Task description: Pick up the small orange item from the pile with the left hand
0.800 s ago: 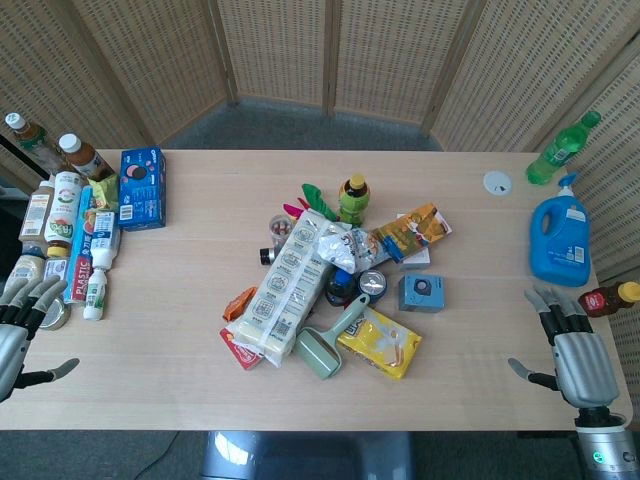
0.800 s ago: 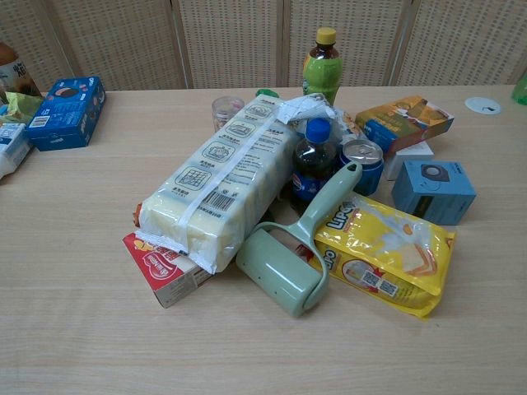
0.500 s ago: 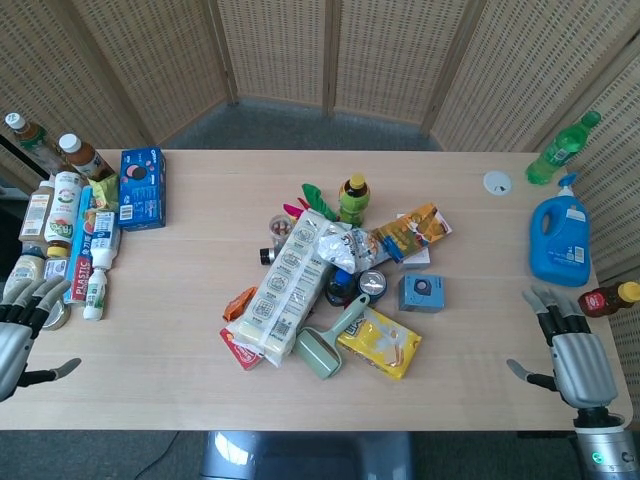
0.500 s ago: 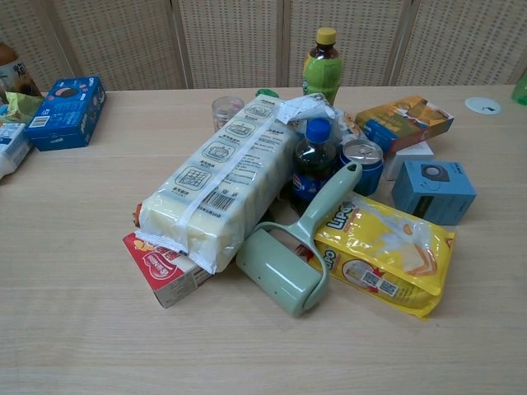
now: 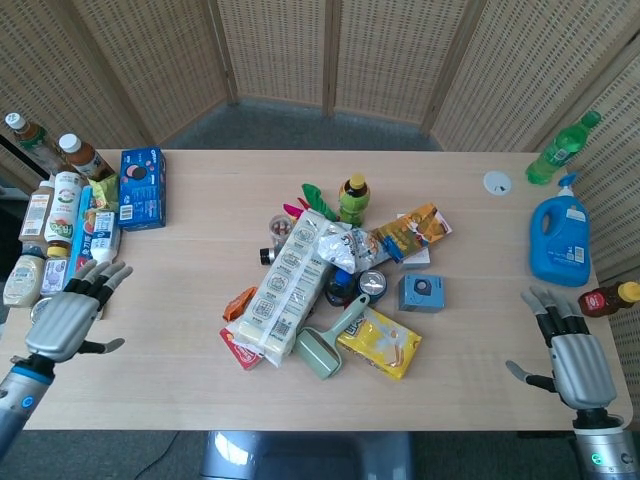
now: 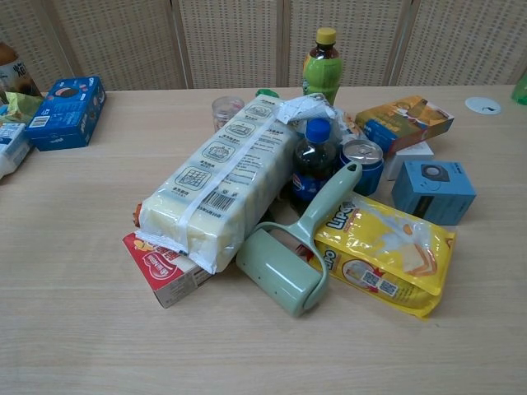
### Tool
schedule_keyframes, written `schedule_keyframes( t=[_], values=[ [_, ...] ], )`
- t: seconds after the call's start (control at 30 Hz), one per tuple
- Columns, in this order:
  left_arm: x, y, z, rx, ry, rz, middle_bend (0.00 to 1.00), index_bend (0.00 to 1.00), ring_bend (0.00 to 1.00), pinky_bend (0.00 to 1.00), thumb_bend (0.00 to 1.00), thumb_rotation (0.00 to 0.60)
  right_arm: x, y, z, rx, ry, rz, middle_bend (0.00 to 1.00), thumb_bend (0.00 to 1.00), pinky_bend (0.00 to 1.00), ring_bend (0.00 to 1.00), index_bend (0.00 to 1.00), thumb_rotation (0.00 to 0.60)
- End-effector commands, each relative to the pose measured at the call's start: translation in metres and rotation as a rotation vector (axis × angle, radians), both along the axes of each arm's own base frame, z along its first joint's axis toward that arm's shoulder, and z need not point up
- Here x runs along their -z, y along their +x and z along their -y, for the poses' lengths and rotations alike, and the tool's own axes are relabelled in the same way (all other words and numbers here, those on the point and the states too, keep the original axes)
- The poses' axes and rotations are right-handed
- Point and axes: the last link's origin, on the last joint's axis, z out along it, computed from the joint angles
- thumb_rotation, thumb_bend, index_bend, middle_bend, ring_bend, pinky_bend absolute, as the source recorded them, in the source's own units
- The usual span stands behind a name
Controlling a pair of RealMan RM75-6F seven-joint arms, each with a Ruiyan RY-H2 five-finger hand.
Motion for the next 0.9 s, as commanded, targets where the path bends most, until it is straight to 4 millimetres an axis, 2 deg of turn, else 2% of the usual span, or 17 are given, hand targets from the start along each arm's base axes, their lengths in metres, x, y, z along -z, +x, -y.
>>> schedule_keyframes(
  t=[0.03, 0.33, 0.63, 0.9],
  values=[
    [0.038, 0.022, -0.034, 0.042, -0.067, -0.048, 0.00, 0.00, 0.00, 0.00, 0.00, 0.600, -0.001, -0.001, 0.000, 0.003, -0.003, 0.003, 0.00, 0.00, 0.00, 0.00, 0.00, 0.600],
    [0.089, 0.047, -0.068, 0.094, -0.152, -0.189, 0.00, 0.00, 0.00, 0.00, 0.00, 0.600, -0.002, -0.001, 0.001, 0.000, -0.002, 0.011, 0.00, 0.00, 0.00, 0.00, 0.00, 0.600],
    [0.130, 0.066, -0.086, 0.076, -0.224, -0.213, 0.00, 0.00, 0.00, 0.00, 0.00, 0.600, -0.005, -0.002, 0.001, 0.005, -0.005, 0.025, 0.00, 0.00, 0.00, 0.00, 0.00, 0.600],
    [0.157, 0.079, -0.091, 0.075, -0.242, -0.224, 0.00, 0.00, 0.00, 0.00, 0.00, 0.600, -0.009, -0.004, 0.001, 0.010, -0.011, 0.038, 0.00, 0.00, 0.00, 0.00, 0.00, 0.600]
  ],
)
